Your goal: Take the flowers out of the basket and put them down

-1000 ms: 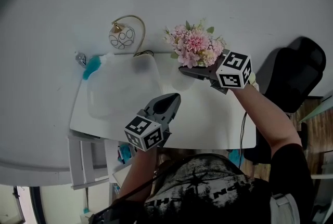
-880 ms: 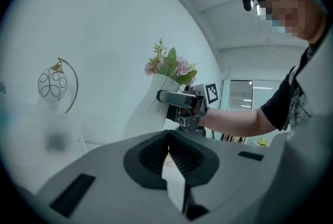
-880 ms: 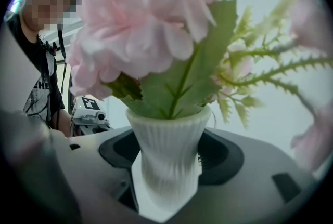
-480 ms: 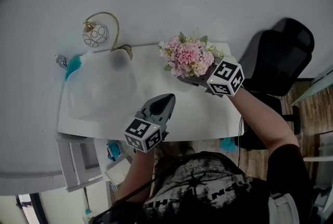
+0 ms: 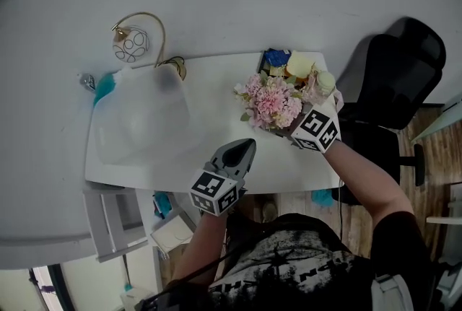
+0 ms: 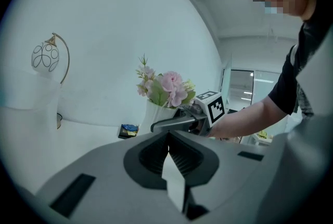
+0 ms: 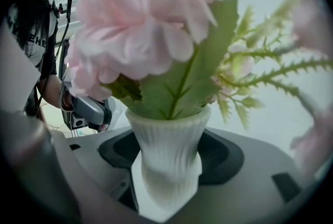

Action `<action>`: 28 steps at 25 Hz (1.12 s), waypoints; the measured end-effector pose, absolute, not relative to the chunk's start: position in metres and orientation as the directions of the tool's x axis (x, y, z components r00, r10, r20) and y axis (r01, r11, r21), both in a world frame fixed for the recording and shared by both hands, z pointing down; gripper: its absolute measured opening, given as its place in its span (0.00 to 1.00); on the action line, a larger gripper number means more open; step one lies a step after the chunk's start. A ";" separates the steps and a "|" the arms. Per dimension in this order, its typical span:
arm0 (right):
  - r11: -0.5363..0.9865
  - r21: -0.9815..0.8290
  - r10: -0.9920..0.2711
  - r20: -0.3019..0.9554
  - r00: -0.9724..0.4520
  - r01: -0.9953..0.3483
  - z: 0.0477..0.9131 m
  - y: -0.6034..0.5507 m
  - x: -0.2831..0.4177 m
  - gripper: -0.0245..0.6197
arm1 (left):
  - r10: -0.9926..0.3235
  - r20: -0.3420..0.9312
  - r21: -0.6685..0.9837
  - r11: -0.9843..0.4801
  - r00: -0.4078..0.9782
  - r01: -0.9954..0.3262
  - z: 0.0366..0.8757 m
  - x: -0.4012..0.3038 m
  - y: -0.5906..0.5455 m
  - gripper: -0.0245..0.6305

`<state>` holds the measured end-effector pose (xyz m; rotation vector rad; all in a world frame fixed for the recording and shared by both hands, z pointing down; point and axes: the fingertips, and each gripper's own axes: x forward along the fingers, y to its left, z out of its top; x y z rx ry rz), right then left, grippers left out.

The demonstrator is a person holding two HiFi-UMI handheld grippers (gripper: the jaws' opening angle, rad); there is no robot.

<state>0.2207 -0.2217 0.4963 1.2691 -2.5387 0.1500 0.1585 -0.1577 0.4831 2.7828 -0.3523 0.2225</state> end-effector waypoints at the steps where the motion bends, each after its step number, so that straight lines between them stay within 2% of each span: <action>1: 0.601 0.036 -0.766 0.310 -0.563 -0.798 0.502 -0.222 0.221 0.56 | -0.210 0.201 0.302 -0.916 0.957 -0.264 0.487 0.159 -0.156 0.06; 9: 0.582 -0.006 -0.773 0.306 -0.556 -0.813 0.536 -0.223 0.217 0.56 | -0.186 0.254 0.338 -0.902 0.949 -0.267 0.514 0.159 -0.145 0.06; 19: 0.531 -0.024 -0.832 0.177 -0.526 -0.847 0.533 -0.229 0.223 0.56 | -0.165 0.255 0.388 -0.885 0.953 -0.257 0.517 0.156 -0.145 0.06; 28: 0.507 -0.036 -0.852 0.131 -0.507 -0.861 0.532 -0.232 0.223 0.56 | -0.144 0.264 0.401 -0.883 0.954 -0.245 0.520 0.161 -0.136 0.06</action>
